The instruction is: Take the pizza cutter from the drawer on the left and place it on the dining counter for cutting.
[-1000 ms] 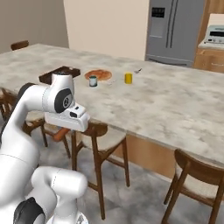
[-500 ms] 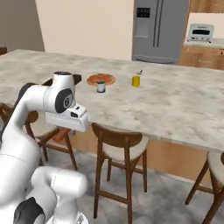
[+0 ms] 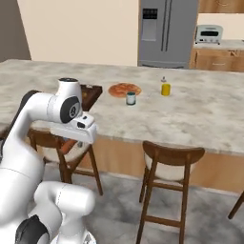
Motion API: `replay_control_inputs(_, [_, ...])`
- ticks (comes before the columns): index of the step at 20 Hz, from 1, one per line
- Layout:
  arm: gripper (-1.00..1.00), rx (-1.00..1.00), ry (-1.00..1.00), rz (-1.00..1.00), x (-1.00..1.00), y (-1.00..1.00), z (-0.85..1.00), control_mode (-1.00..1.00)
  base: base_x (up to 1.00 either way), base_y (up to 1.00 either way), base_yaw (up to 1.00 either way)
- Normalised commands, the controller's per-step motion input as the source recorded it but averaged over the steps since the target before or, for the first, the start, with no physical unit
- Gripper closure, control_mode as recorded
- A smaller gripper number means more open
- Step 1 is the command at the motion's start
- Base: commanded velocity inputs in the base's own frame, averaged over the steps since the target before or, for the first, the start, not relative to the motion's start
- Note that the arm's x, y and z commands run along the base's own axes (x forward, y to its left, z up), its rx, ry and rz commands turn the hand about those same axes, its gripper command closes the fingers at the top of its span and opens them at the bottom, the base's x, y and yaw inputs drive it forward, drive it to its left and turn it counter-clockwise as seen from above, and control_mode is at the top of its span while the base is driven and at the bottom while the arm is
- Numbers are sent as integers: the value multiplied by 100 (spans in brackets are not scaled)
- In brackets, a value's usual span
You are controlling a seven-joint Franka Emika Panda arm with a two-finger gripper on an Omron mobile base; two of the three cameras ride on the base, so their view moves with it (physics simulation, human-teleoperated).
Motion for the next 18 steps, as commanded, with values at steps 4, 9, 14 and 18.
replay_control_inputs(4, [100,0,0,0,0,0,0,100,58,96,-35])
replay_control_inputs(9, [100,0,0,0,0,0,0,100,69,24,-20])
replay_control_inputs(14, [100,0,0,0,0,0,0,100,59,-28,-1])
replay_control_inputs(18, [100,0,0,0,0,0,0,100,35,-42,1])
